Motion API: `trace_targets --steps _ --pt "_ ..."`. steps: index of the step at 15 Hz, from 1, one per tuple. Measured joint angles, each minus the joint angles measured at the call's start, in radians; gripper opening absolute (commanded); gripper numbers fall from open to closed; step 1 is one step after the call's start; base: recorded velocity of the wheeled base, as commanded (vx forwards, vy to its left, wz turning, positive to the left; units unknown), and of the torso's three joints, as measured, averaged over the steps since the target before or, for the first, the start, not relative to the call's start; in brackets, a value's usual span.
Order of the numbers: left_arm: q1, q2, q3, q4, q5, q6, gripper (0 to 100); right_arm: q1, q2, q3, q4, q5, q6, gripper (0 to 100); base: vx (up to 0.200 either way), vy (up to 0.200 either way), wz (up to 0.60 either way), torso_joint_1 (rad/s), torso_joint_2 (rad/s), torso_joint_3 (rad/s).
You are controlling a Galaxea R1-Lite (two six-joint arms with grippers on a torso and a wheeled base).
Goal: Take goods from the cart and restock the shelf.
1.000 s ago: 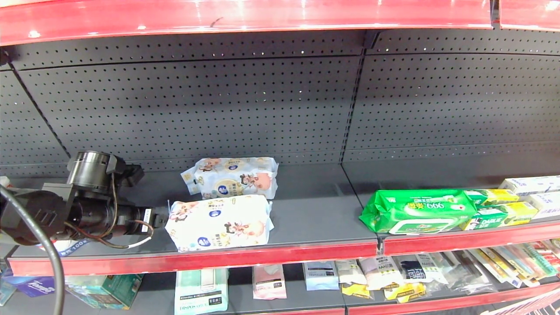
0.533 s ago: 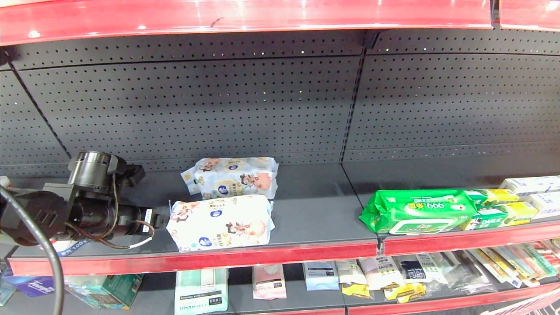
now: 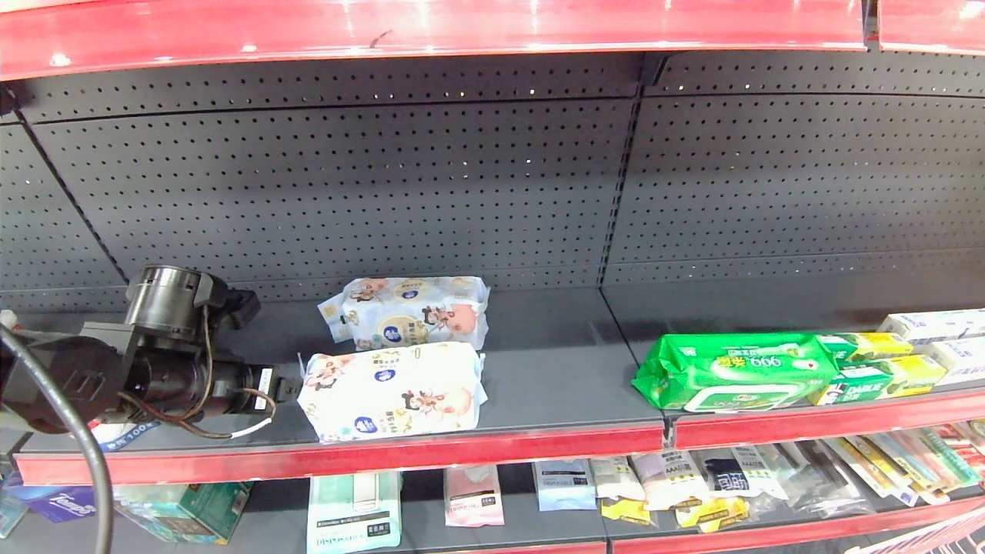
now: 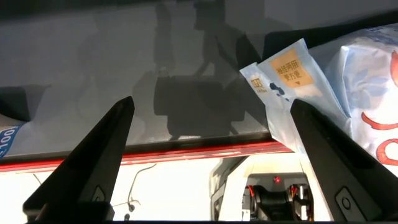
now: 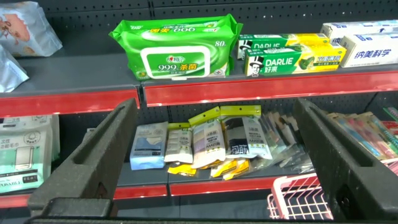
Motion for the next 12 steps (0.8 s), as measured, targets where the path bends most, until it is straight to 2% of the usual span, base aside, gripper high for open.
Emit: trace_targets --steps 3,5,9,12 --pt "0.004 -0.012 0.004 -0.001 0.005 0.001 100 0.000 0.000 0.000 0.000 0.000 0.000 100 0.000 0.000 0.00 0.000 0.00 0.000" --pt "0.016 -0.052 0.007 -0.002 0.005 0.017 100 0.000 0.000 0.000 0.000 0.000 0.000 100 0.000 0.000 0.00 0.000 0.00 0.000" --pt "0.073 -0.254 0.062 0.002 -0.017 0.101 100 0.000 0.000 0.000 0.000 0.000 0.000 100 0.000 0.000 0.00 0.000 0.00 0.000" --pt "0.092 -0.524 0.153 0.007 -0.067 0.155 100 0.000 0.000 0.000 0.000 0.000 0.000 100 0.000 0.000 0.00 0.000 0.00 0.000"
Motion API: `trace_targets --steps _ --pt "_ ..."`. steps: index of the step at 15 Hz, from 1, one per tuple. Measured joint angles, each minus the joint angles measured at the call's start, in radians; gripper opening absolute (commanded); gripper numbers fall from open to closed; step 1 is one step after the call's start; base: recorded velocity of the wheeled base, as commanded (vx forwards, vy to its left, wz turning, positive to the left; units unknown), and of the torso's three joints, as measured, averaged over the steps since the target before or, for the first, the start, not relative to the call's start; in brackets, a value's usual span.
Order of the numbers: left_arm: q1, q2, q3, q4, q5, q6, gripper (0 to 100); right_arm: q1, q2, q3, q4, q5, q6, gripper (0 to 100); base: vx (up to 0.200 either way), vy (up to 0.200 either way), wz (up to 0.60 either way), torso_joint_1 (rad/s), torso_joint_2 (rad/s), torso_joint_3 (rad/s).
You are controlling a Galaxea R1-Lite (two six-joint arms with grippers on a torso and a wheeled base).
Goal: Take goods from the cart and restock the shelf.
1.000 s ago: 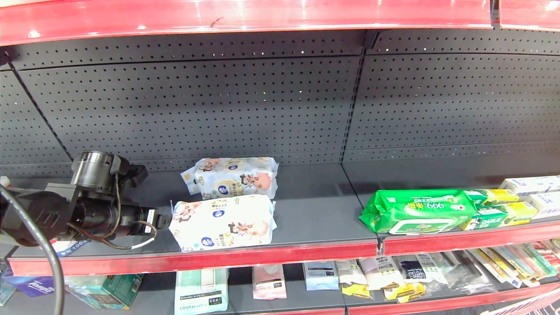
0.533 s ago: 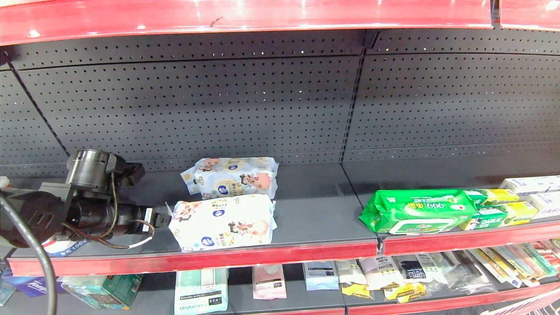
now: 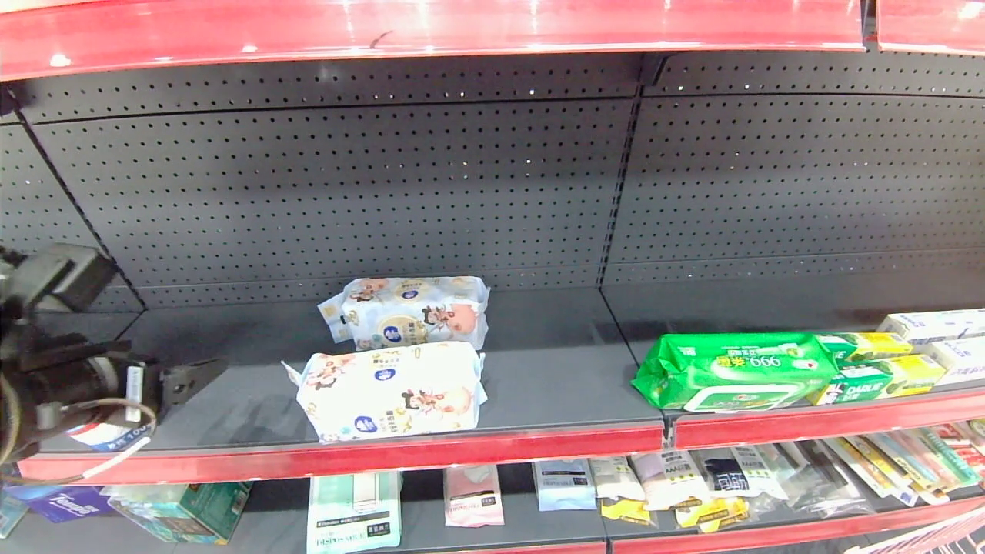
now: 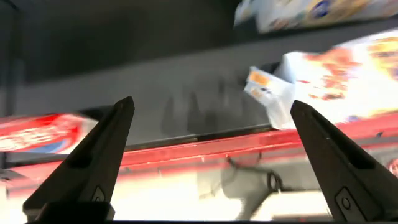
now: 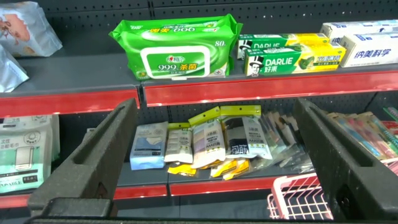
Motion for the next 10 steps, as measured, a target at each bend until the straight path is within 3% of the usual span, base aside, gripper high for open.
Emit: trace_targets --steps 4,7,8,10 --pt "0.007 -0.447 0.202 0.022 -0.145 0.024 100 0.000 0.000 0.000 0.000 0.000 0.000 100 0.000 0.000 0.00 0.000 0.00 0.000" --pt "0.007 -0.794 0.370 0.122 -0.206 0.035 100 0.000 0.000 0.000 0.000 0.000 0.000 100 0.000 0.000 0.00 0.000 0.00 0.000" --pt "0.006 -0.901 0.404 0.159 -0.194 0.033 100 0.000 0.000 0.000 0.000 0.000 0.000 100 0.000 0.000 0.00 0.000 0.00 0.000" --pt "0.001 -1.067 0.466 0.252 -0.012 -0.002 100 0.000 0.000 0.000 0.000 0.000 0.000 100 0.000 0.000 0.00 0.000 0.00 0.000"
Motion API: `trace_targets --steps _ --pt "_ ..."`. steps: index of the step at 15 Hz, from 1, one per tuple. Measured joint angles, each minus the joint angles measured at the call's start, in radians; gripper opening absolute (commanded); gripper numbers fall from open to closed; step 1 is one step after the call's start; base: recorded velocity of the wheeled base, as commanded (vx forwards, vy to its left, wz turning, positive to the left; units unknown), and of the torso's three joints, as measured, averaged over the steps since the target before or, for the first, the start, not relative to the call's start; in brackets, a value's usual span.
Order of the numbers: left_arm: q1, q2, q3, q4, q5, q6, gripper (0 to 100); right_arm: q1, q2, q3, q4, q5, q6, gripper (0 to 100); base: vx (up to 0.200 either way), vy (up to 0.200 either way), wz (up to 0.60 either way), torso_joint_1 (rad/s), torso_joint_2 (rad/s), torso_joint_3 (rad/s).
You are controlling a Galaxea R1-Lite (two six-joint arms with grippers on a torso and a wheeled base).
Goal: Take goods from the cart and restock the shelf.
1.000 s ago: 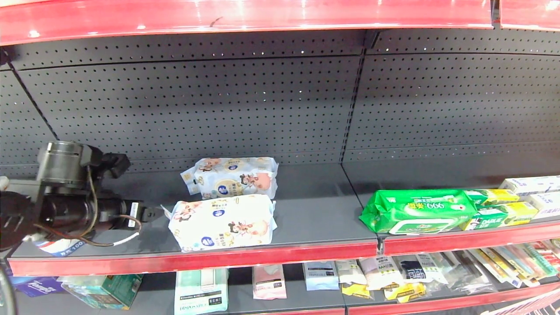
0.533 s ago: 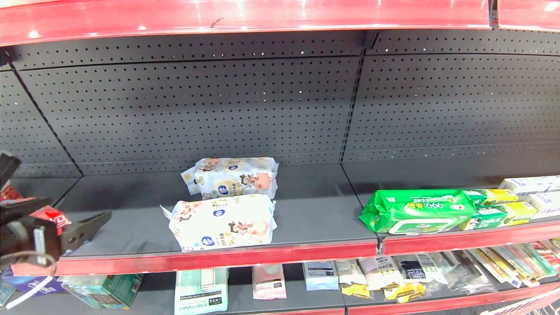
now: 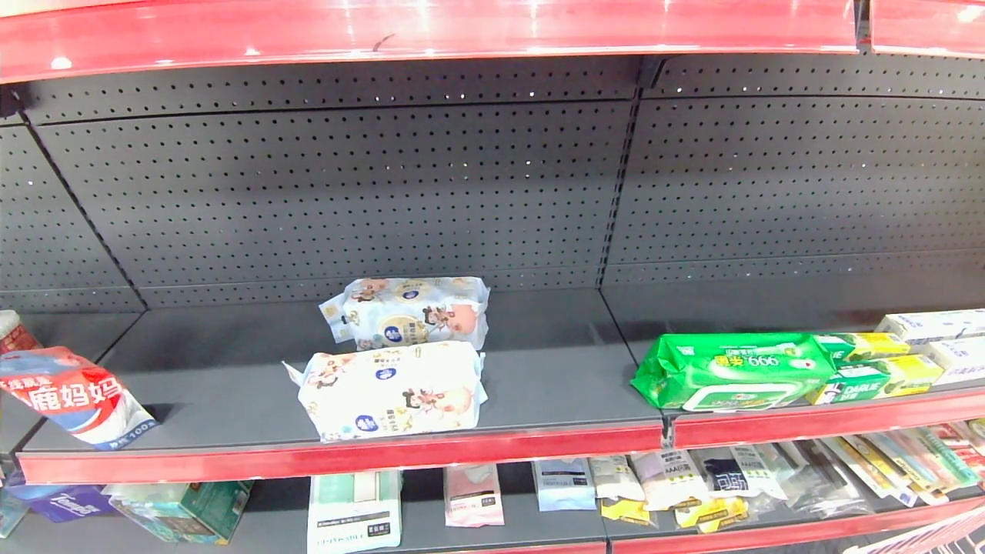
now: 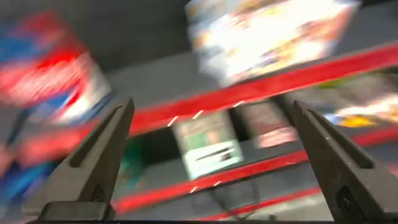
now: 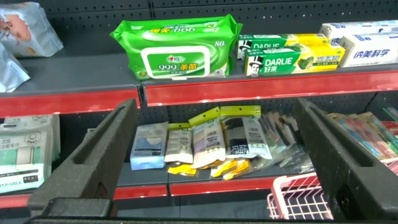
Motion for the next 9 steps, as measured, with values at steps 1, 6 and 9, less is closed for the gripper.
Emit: trace_targets --steps 1,6,9 --pt "-0.006 -0.055 0.019 0.010 0.073 -0.026 100 0.000 0.000 0.000 0.000 0.000 0.000 100 0.000 0.000 0.00 0.000 0.00 0.000" --pt "-0.012 -0.156 0.061 -0.033 0.031 -0.087 100 0.000 0.000 0.000 0.000 0.003 -0.005 100 0.000 0.000 0.00 0.000 0.00 0.000" --pt "-0.012 -0.165 0.076 -0.065 -0.063 0.045 100 0.000 0.000 -0.001 0.000 0.002 -0.004 100 0.000 0.000 0.00 0.000 0.00 0.000"
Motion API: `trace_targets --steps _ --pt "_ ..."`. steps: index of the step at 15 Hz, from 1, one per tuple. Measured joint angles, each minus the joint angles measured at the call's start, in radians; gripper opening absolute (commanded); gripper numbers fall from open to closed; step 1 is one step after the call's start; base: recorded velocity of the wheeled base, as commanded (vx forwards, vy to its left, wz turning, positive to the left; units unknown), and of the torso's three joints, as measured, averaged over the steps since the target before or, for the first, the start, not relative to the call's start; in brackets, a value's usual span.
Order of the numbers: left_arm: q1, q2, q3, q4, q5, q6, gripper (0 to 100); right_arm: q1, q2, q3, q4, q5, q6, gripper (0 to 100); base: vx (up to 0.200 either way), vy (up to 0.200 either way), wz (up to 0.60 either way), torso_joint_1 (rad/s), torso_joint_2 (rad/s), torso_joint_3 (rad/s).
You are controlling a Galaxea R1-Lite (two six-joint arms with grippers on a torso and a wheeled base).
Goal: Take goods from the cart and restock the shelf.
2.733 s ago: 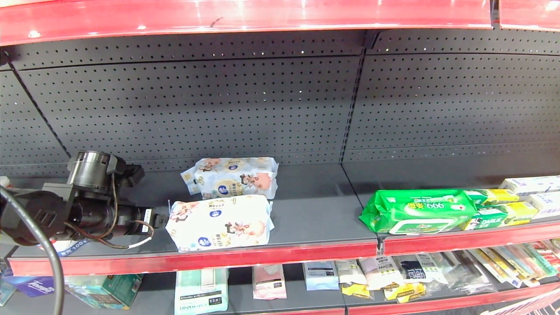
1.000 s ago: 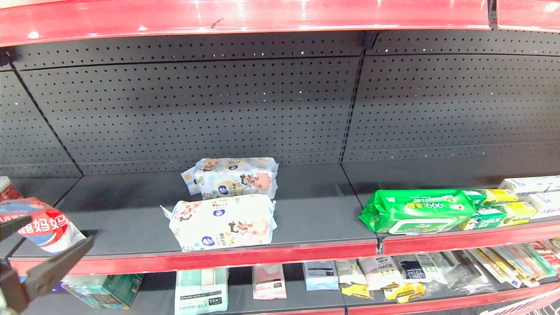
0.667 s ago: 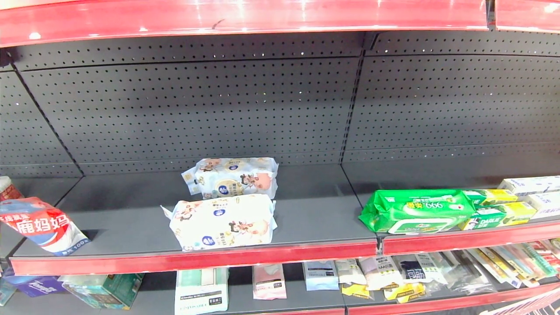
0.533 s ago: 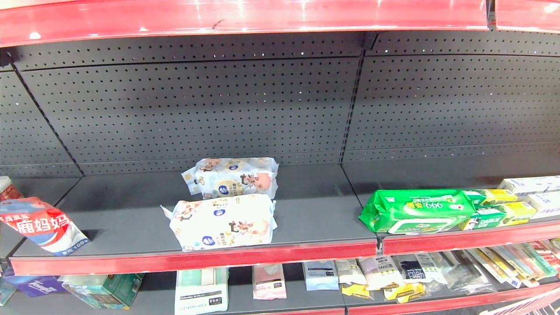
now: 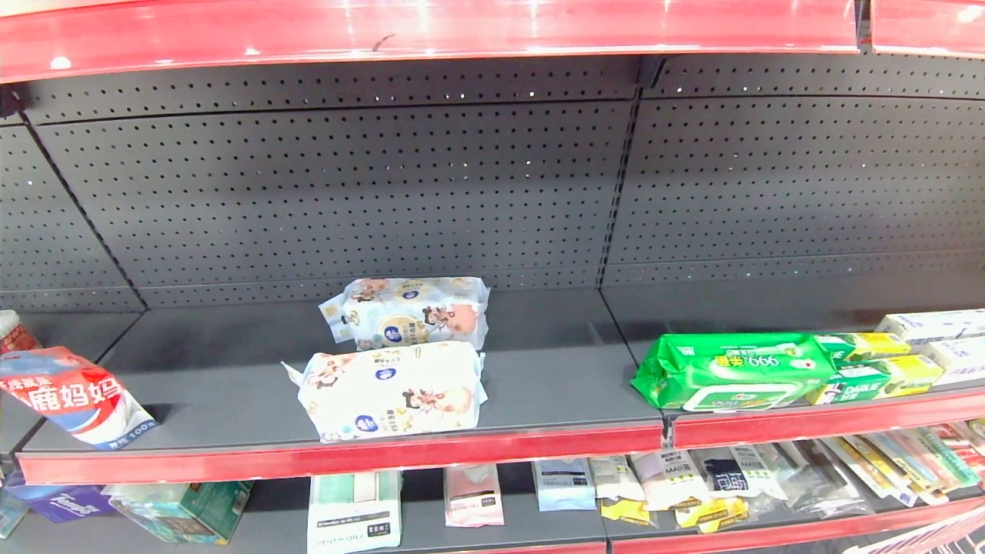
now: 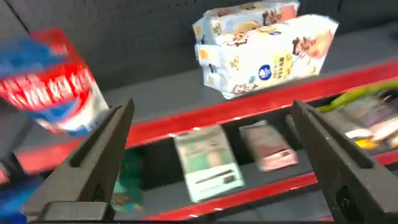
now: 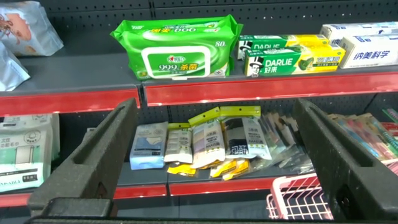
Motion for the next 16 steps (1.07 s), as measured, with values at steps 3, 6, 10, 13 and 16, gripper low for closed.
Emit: trace_targets --steps 3,6,10,13,16 --pt "0.000 -0.002 0.013 -0.020 0.146 -0.121 100 0.000 0.000 0.000 0.000 0.000 -0.001 100 0.000 0.000 0.00 0.000 0.00 0.000" --pt "0.000 -0.003 0.029 -0.050 0.201 -0.159 100 0.000 0.001 0.000 0.000 0.000 -0.002 100 0.000 0.000 0.60 0.001 0.00 0.002" --pt "0.001 -0.003 0.032 -0.050 0.200 -0.157 100 0.000 0.001 0.001 0.000 0.000 -0.001 100 0.000 0.000 0.00 0.000 0.00 0.000" --pt "0.001 -0.002 0.032 -0.050 0.190 -0.154 100 0.000 0.001 0.001 0.000 -0.001 -0.002 100 0.000 0.000 0.00 0.000 0.00 0.000" --pt "0.001 -0.002 0.032 -0.050 0.191 -0.153 100 0.000 0.001 0.001 0.000 -0.004 -0.002 100 0.000 0.000 0.00 0.000 0.00 0.000"
